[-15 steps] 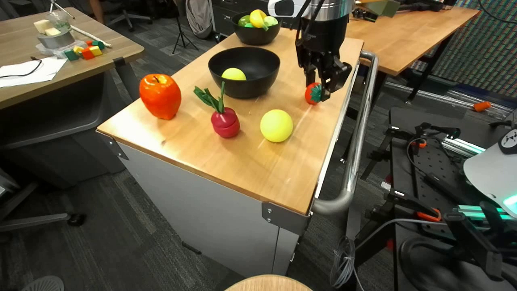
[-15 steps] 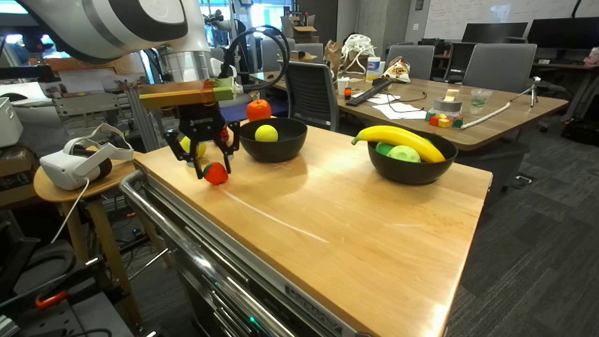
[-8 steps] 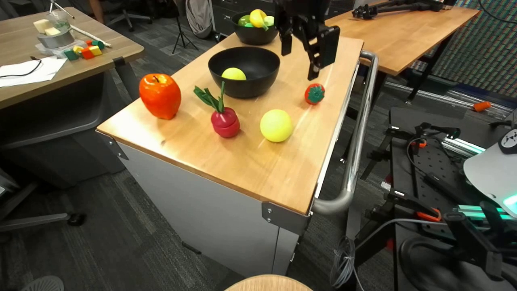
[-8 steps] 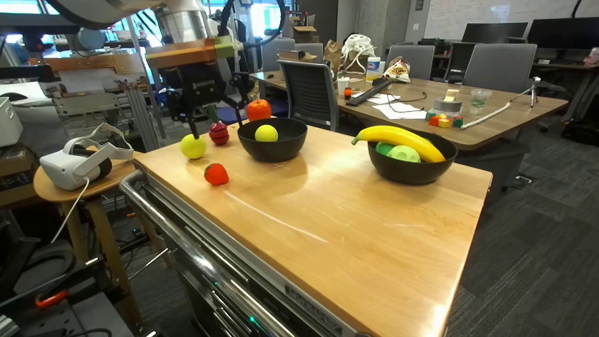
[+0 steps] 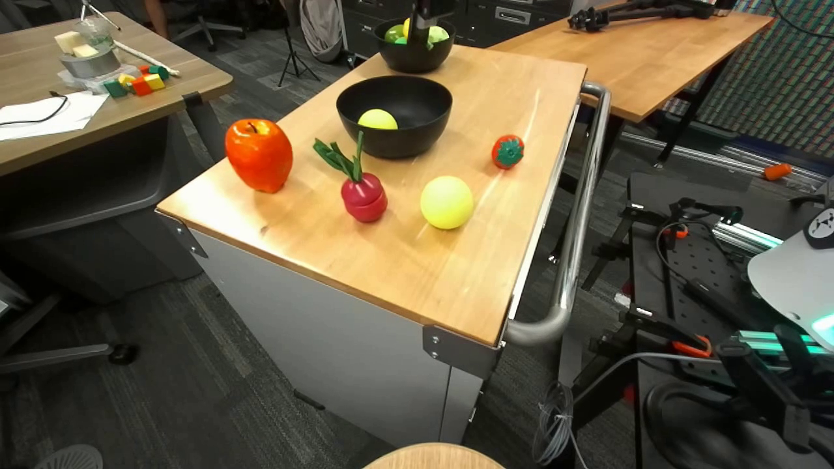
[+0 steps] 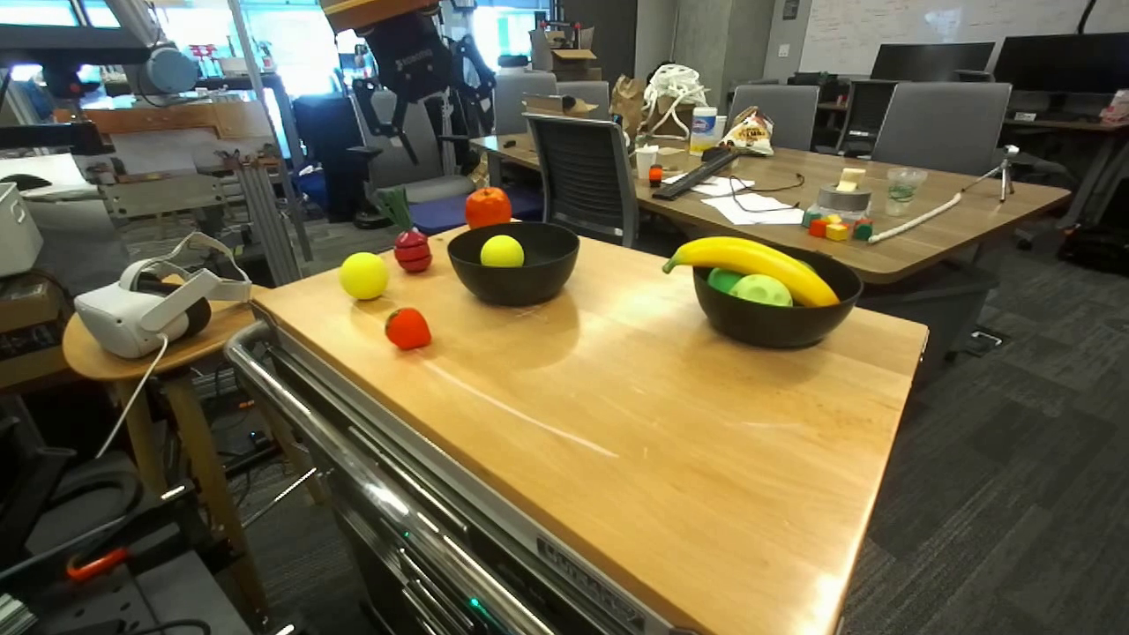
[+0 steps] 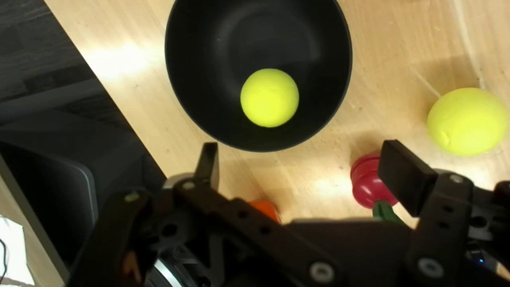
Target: Remove the fruits from the bowls
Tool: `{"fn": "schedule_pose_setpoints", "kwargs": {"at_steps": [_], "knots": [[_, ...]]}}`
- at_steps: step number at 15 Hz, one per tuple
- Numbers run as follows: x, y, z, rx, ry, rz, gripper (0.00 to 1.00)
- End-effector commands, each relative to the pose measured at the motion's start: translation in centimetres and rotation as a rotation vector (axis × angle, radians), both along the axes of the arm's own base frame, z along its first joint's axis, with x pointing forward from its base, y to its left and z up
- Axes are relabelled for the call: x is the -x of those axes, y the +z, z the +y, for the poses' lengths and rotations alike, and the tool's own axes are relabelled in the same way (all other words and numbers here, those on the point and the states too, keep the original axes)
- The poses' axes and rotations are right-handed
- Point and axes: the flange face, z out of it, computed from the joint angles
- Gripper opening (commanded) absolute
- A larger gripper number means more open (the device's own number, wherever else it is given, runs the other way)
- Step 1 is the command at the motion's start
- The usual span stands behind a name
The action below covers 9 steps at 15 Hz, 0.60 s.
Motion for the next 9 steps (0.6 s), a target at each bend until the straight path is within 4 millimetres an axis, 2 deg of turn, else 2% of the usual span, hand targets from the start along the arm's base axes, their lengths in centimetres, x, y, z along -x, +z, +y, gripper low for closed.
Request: {"fn": "schedule_pose_setpoints", "kwargs": {"at_steps": [1,4,5,9], "knots": [[-0.1,-0.5,0.0,0.001,-0.001,0.010,1.00],[0.1,-0.5,0.2,0.002,0.003,0.012,1.00],[0.0,-0.8,0.1,0.042,-0.001,-0.035,1.00],[-1.1,-2.8,-1.3,-0.018,-0.030,-0.030,1.00]]}}
